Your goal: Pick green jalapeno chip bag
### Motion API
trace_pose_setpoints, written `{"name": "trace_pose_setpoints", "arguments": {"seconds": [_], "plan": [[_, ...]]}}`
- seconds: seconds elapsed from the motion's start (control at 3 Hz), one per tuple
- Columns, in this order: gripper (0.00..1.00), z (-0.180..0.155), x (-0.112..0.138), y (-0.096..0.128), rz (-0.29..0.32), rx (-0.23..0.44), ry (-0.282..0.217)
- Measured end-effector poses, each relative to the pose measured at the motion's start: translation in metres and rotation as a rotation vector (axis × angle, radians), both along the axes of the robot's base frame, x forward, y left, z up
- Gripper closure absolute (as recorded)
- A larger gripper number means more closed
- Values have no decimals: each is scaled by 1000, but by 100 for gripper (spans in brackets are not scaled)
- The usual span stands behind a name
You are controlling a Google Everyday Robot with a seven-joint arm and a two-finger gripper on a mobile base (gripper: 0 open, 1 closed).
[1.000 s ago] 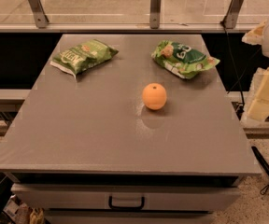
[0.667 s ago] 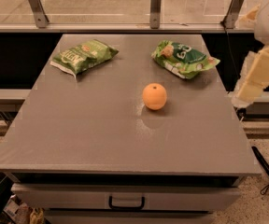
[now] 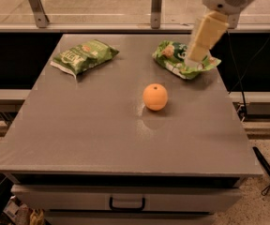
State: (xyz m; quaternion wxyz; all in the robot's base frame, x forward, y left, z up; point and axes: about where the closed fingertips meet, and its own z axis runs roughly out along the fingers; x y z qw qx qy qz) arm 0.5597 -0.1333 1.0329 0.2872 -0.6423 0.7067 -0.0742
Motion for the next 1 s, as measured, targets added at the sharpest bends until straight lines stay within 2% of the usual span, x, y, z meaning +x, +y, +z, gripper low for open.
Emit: {"name": "trace_pose_setpoints", "arguments": {"seconds": [0.33,0.67,1.0], "plan": [[0,-5,36,55,94,-19,0],[0,-14,63,99,180,-50,23],[0,-24,90,134,250,-47,47]]}}
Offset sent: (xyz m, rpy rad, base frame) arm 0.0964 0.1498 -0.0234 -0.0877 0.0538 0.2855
